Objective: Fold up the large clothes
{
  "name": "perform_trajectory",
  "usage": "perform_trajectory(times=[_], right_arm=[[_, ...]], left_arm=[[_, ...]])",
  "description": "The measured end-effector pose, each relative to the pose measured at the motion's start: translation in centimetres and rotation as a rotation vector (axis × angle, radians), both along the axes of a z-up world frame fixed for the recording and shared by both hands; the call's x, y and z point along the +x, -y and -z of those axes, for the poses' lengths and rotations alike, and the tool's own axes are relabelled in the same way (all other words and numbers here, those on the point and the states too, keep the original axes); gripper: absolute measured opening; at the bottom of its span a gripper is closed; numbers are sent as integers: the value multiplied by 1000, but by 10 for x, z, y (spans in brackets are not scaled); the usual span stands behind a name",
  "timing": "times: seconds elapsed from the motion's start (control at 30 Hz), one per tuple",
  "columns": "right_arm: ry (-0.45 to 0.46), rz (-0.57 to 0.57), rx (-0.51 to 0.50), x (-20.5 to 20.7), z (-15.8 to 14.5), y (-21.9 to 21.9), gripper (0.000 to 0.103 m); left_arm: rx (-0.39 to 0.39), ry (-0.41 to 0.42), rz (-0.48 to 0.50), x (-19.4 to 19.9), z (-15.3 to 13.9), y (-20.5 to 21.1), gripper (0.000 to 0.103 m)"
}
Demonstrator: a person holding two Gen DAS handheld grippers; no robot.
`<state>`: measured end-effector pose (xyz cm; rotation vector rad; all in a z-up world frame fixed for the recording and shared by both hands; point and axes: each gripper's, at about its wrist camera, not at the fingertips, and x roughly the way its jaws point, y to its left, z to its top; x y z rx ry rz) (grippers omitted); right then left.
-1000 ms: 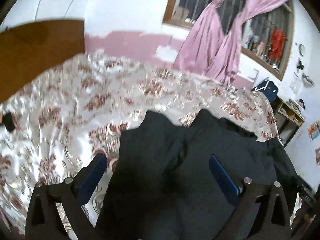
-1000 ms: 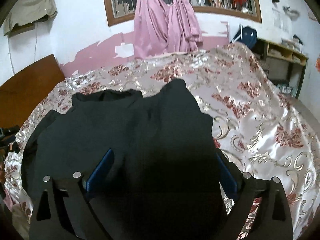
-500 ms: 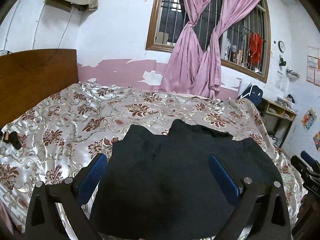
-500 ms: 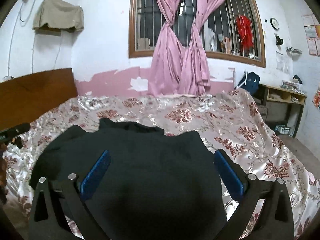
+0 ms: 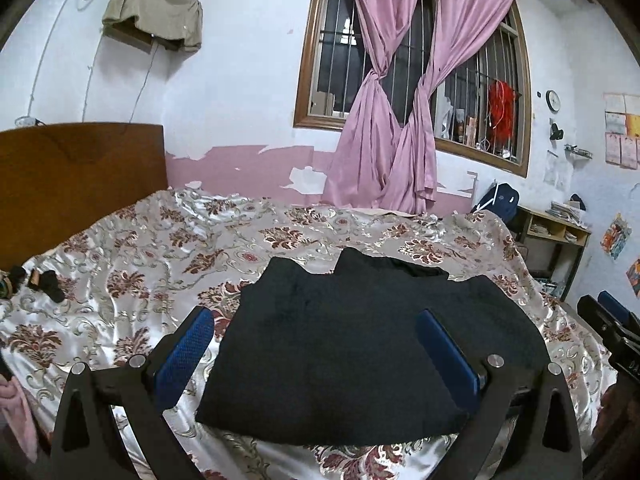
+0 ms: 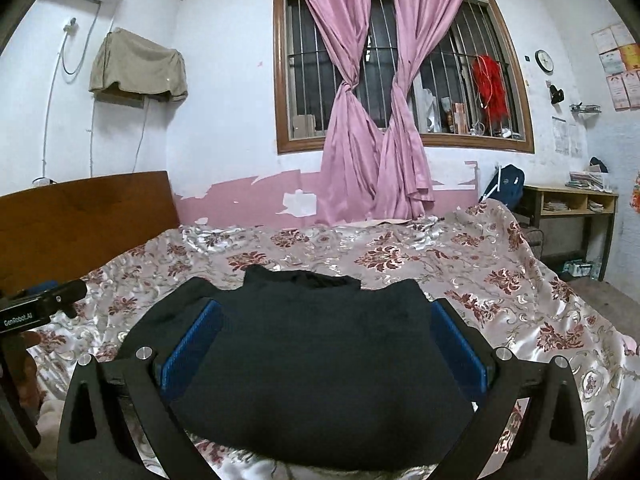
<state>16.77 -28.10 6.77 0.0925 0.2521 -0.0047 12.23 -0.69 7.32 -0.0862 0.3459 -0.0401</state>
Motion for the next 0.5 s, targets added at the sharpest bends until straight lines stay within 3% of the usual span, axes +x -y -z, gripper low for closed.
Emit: perform_trajectory(times=[0.23, 0.5], right_arm=[[11, 4, -3, -26, 6, -8, 101], [5, 15, 4, -48, 14, -17, 101]], left_arm=[[41, 42, 10, -29, 3, 8, 103], [67, 30, 21, -50, 22, 15, 103]])
